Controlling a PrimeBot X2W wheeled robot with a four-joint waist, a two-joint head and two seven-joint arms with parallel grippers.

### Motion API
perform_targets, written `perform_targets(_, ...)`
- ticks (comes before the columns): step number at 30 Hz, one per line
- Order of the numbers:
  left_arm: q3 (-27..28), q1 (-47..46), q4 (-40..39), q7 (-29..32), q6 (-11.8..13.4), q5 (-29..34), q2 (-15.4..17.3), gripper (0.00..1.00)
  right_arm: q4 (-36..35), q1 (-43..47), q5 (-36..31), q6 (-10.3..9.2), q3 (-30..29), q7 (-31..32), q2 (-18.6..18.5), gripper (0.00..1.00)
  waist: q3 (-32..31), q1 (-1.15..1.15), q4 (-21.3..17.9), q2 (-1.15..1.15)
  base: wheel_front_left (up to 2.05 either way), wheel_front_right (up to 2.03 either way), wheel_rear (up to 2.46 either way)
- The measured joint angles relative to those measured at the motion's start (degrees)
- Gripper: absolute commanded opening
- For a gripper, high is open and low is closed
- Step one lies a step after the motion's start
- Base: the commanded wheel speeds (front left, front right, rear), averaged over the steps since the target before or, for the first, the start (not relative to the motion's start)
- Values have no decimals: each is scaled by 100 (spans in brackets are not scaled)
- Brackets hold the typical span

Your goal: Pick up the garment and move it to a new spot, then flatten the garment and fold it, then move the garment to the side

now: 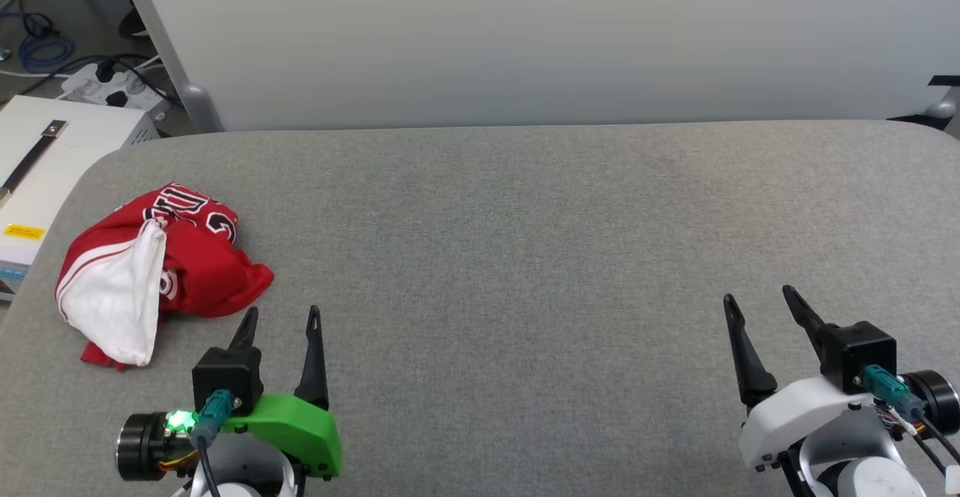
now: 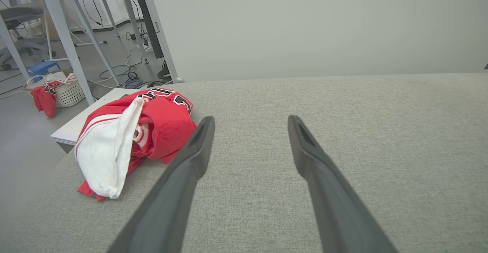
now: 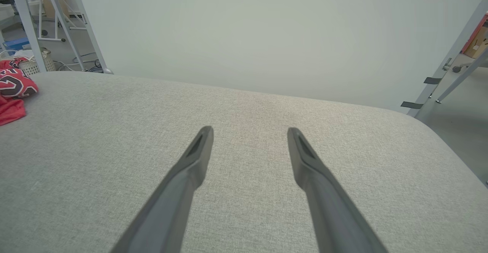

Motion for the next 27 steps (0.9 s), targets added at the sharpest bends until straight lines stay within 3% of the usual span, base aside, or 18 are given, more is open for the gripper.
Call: perform_targets(27, 29, 0, 107, -350, -104, -432, 0, 100, 9, -5, 299, 0, -66, -345, 2, 100, 11, 0, 17, 0, 0, 0, 0)
